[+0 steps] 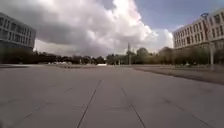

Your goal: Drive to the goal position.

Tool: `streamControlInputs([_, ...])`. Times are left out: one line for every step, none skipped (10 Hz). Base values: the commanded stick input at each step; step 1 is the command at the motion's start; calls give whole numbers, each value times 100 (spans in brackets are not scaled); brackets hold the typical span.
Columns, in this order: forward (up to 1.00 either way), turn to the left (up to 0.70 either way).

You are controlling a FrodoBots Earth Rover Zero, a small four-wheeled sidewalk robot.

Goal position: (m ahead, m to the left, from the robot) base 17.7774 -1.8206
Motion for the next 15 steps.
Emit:
streamControlInputs([70,0])
streamControlInputs([70,0])
streamControlInputs([70,0])
streamControlInputs([70,0])
streamControlInputs([70,0])
streamControlInputs([70,0])
streamControlInputs([70,0])
streamControlInputs([70,0])
streamControlInputs([70,0])
streamControlInputs([70,0])
streamControlInputs([70,0])
streamControlInputs([70,0])
streamControlInputs([70,0])
streamControlInputs([70,0])
streamControlInputs([70,0])
